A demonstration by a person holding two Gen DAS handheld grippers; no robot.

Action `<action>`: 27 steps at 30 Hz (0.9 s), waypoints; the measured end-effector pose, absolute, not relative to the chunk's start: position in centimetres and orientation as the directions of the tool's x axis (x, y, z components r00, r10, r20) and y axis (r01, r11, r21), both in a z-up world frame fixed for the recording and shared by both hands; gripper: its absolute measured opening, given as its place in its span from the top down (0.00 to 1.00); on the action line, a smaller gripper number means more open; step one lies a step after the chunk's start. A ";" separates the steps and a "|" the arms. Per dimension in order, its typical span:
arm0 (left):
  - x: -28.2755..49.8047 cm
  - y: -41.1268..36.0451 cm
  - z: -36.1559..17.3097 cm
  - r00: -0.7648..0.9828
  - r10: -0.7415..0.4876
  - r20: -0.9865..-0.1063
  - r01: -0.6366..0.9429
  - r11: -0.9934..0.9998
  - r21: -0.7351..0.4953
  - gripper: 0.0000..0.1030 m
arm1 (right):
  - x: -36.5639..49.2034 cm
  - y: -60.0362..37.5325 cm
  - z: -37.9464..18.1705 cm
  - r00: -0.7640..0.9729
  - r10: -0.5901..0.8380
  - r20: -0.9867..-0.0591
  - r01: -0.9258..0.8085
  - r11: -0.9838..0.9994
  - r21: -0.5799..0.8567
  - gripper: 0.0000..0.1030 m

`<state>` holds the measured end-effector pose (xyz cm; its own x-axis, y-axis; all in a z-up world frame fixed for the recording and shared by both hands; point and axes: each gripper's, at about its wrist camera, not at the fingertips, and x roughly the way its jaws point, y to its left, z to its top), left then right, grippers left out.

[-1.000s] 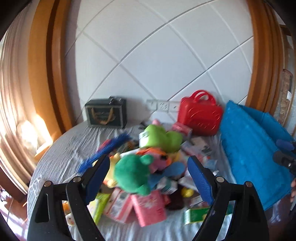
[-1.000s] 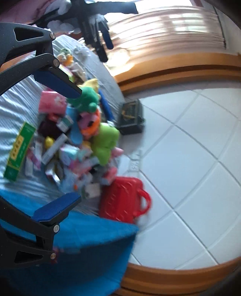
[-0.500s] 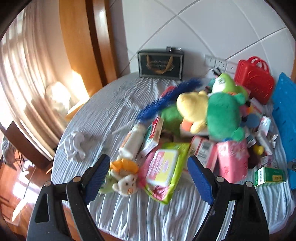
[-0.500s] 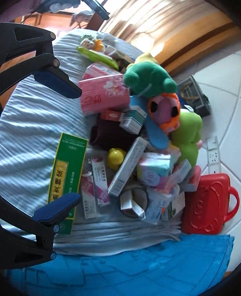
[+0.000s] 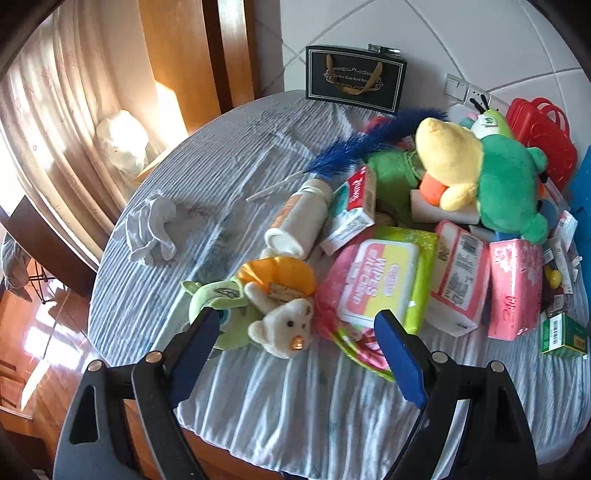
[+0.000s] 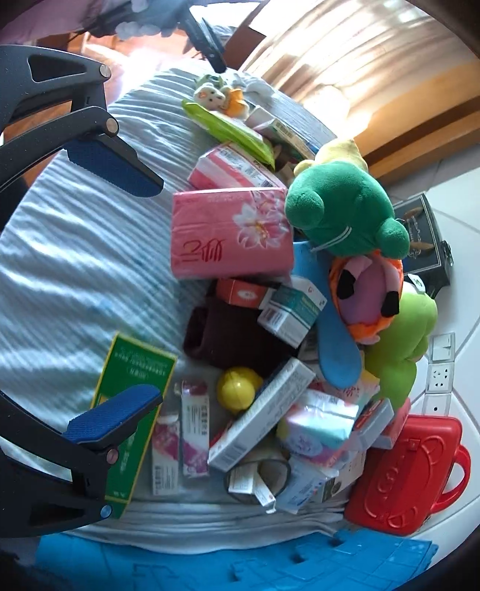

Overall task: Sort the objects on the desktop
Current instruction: 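Grasp the green one-eyed plush with the left tool while the right grasps the white bear plush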

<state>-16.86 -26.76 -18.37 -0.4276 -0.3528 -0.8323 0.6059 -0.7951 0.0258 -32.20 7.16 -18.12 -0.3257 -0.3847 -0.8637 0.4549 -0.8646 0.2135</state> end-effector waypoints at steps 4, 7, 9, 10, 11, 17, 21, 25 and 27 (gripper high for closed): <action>-16.6 -29.5 -20.7 -0.411 -0.307 -0.859 0.569 -0.822 0.021 0.17 | -32.2 4.6 -19.1 -0.326 -0.355 -0.876 0.386 -0.896 0.219 0.00; -16.9 -31.0 -22.4 -0.415 -0.240 -0.878 0.532 -0.847 -0.020 0.24 | -32.3 2.6 -19.8 -0.322 -0.330 -0.887 0.349 -0.913 0.213 0.00; -17.5 -31.5 -23.1 -0.421 -0.207 -0.883 0.512 -0.858 -0.043 0.24 | -32.3 1.7 -20.2 -0.327 -0.306 -0.894 0.318 -0.927 0.201 0.00; -17.9 -31.7 -23.6 -0.420 -0.201 -0.885 0.500 -0.865 -0.041 0.24 | -32.3 1.4 -20.3 -0.327 -0.302 -0.896 0.305 -0.930 0.203 0.00; -18.1 -31.6 -23.7 -0.425 -0.215 -0.879 0.489 -0.872 -0.023 0.24 | -32.3 1.0 -20.5 -0.323 -0.297 -0.899 0.294 -0.934 0.203 0.00; -19.7 -31.6 -24.8 -0.414 -0.301 -0.859 0.456 -0.886 0.090 0.24 | -32.5 -0.2 -21.1 -0.317 -0.266 -0.910 0.287 -0.942 0.175 0.00; -20.2 -32.5 -25.0 -0.413 -0.312 -0.855 0.462 -0.881 0.098 0.32 | -32.7 -0.6 -21.4 -0.312 -0.263 -0.913 0.287 -0.942 0.173 0.00; -18.8 -33.7 -23.6 -0.485 -0.204 -0.851 0.462 -0.886 -0.051 0.70 | -32.9 -0.6 -21.6 -0.308 -0.266 -0.913 0.294 -0.940 0.175 0.00; -18.4 -33.6 -23.1 -0.489 -0.202 -0.848 0.449 -0.892 -0.046 0.71 | -33.2 -0.4 -21.6 -0.308 -0.271 -0.912 0.286 -0.941 0.183 0.00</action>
